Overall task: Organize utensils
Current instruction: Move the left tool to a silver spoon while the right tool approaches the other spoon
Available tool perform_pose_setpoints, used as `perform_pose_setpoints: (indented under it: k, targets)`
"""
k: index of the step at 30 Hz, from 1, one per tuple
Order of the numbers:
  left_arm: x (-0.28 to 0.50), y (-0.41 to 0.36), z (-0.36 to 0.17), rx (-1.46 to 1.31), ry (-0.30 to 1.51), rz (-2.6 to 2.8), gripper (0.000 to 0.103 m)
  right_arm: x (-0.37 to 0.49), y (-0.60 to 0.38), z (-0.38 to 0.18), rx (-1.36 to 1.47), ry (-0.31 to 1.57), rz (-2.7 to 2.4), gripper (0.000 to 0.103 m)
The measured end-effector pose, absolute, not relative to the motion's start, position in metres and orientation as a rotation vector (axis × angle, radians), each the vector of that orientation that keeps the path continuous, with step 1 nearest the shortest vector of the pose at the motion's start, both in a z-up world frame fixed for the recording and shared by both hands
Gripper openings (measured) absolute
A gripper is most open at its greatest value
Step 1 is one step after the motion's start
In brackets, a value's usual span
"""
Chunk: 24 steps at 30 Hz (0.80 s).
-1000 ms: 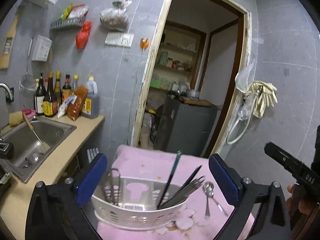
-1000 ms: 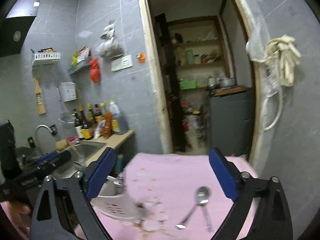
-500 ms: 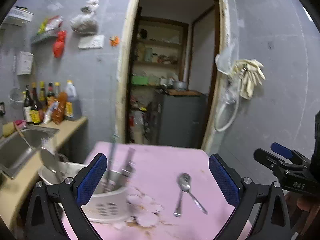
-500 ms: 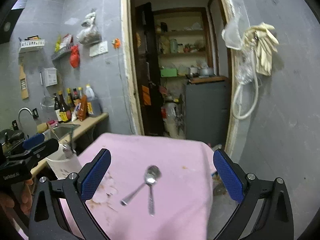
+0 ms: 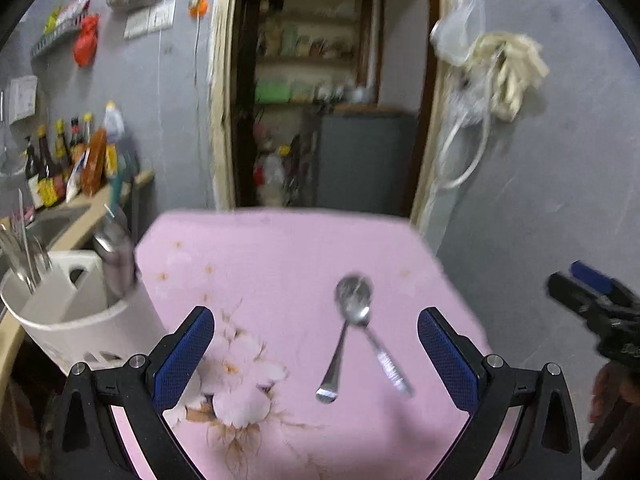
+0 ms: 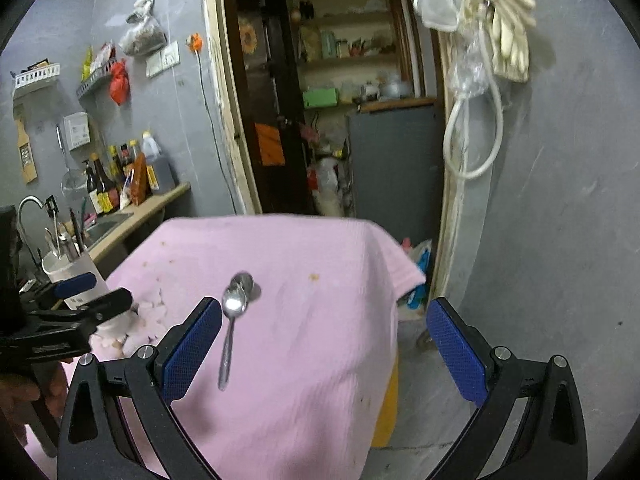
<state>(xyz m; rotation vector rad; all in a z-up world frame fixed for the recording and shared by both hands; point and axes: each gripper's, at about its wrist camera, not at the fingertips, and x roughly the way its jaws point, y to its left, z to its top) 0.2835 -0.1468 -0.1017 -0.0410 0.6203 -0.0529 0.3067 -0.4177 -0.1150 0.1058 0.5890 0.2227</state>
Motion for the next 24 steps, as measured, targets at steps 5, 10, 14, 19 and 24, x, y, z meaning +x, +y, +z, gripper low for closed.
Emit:
perform_pose_setpoints:
  k: [5, 10, 14, 19, 24]
  targets:
    - [0.304, -0.149, -0.125, -0.022, 0.693, -0.024, 0.102, 0.33, -0.413, -0.145, 0.138, 0.661, 0.285, 0.1]
    - [0.321, -0.15, -0.137, -0.022, 0.725, -0.018, 0.099, 0.348, -0.399, -0.17, 0.145, 0.717, 0.337, 0.087]
    - [0.335, -0.148, -0.144, -0.042, 0.753, -0.036, 0.087, 0.36, -0.385, -0.185, 0.149, 0.766, 0.376, 0.067]
    - [0.363, -0.138, -0.157, -0.1, 0.815, -0.09, 0.071, 0.371, -0.367, -0.198, 0.146, 0.805, 0.419, 0.06]
    - [0.38, -0.124, -0.171, -0.179, 0.856, -0.097, 0.065, 0.381, -0.34, -0.202, 0.086, 0.825, 0.466, 0.059]
